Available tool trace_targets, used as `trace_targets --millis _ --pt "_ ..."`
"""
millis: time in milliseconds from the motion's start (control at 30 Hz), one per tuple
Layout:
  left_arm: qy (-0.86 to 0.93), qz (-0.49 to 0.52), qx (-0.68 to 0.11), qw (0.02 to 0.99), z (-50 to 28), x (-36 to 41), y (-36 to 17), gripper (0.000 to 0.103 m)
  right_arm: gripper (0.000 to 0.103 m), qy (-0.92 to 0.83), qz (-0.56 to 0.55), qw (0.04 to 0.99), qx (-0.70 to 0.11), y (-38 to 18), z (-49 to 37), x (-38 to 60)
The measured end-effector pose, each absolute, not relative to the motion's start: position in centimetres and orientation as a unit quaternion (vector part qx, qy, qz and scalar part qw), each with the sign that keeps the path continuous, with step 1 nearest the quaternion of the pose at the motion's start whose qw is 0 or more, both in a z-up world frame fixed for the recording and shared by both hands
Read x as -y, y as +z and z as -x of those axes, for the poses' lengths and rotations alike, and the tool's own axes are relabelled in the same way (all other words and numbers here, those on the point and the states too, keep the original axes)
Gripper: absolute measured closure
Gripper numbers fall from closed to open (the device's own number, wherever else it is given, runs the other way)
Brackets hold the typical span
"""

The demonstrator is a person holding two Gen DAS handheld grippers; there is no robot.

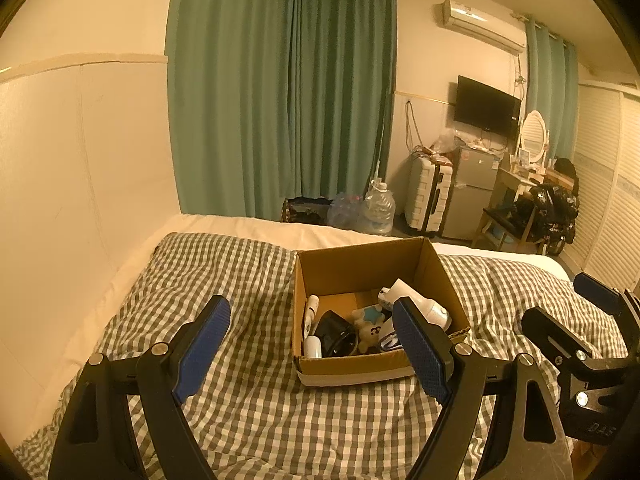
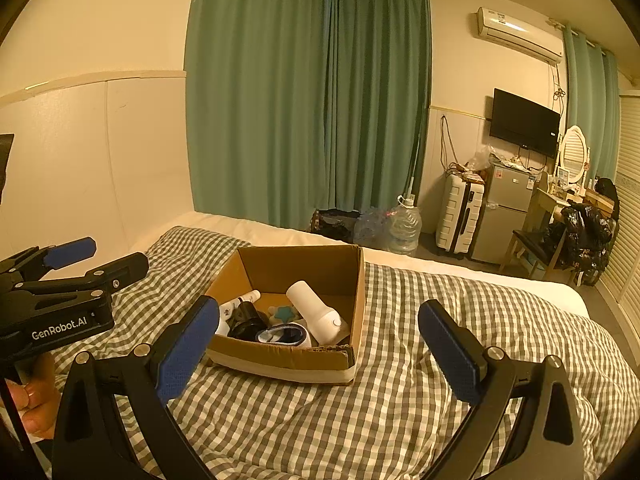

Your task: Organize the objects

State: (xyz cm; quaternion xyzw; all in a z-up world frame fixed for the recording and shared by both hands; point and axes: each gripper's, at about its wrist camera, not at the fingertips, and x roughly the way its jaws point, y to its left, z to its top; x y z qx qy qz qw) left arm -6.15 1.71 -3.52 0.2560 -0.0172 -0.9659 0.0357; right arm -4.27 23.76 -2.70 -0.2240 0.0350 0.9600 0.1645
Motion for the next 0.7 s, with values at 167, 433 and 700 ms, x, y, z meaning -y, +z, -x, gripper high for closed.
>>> trace_targets --millis 167,433,700 --pt "-0.966 -0.255 0.016 0.040 6.07 -1.51 -3.62 0.017 0.003 0.960 0.225 0.165 -0.035 -2.76 4.25 -23.76" --pt "-0.967 -0.252 0.014 0.043 5.97 -1.22 -3.76 0.017 0.003 0.959 0.228 0.163 -0.033 -2.97 4.27 -23.61" --pt "-0.967 -0.251 0.018 0.045 5.85 -1.11 -4.14 0.017 0.003 0.958 0.232 0.162 -0.034 -3.31 4.37 -23.39"
